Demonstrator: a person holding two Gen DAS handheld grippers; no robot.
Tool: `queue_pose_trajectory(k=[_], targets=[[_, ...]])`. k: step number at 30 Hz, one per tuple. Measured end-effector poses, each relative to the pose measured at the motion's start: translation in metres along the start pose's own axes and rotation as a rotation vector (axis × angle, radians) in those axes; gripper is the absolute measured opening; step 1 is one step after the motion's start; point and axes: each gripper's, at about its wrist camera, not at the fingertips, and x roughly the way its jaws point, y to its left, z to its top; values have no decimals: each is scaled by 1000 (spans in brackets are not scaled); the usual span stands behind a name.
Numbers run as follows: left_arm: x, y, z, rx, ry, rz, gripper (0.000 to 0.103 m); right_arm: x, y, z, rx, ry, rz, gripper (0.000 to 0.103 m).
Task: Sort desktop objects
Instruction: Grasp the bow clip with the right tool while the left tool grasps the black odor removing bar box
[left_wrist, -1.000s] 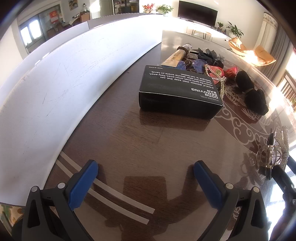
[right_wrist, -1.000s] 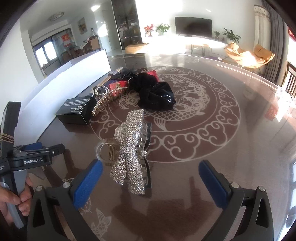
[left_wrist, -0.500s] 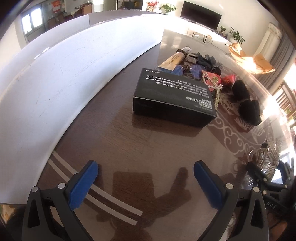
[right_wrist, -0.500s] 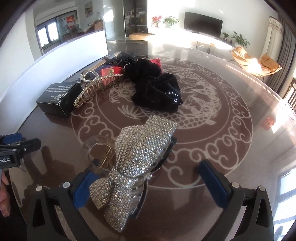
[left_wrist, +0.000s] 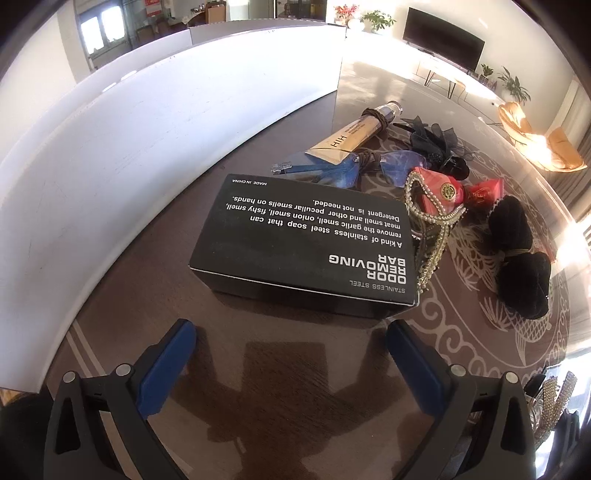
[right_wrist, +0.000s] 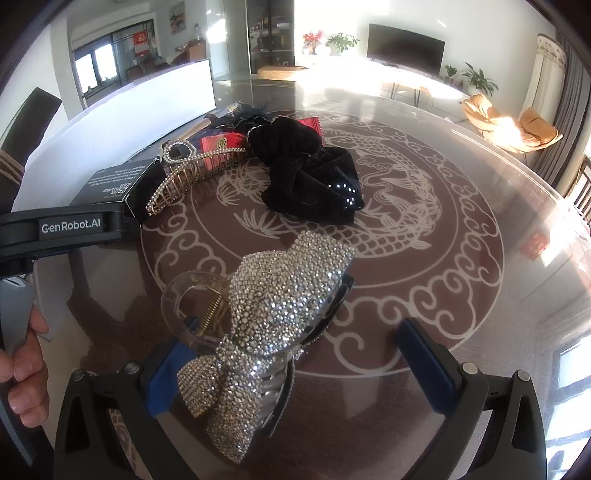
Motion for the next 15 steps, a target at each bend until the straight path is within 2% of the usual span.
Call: queue_pose_trajectory(k=[4, 6, 9, 10, 12, 15], targets=[[-13, -2, 5, 46, 17, -96, 103, 0, 0, 0, 0, 0, 0, 103], [-31, -12, 13, 123, -60, -120, 103, 0, 0, 0, 0, 0, 0, 103], [-50, -33, 34, 309, -248, -66, 103, 0, 0, 0, 0, 0, 0, 103], [-48, -39, 43, 387, -270, -57, 103, 0, 0, 0, 0, 0, 0, 103], [-30, -49, 58, 516, -239, -50, 103, 0, -1, 0, 0, 0, 0, 103], [-2, -45, 72, 604, -181, -69, 103, 0, -1, 0, 0, 0, 0, 103]])
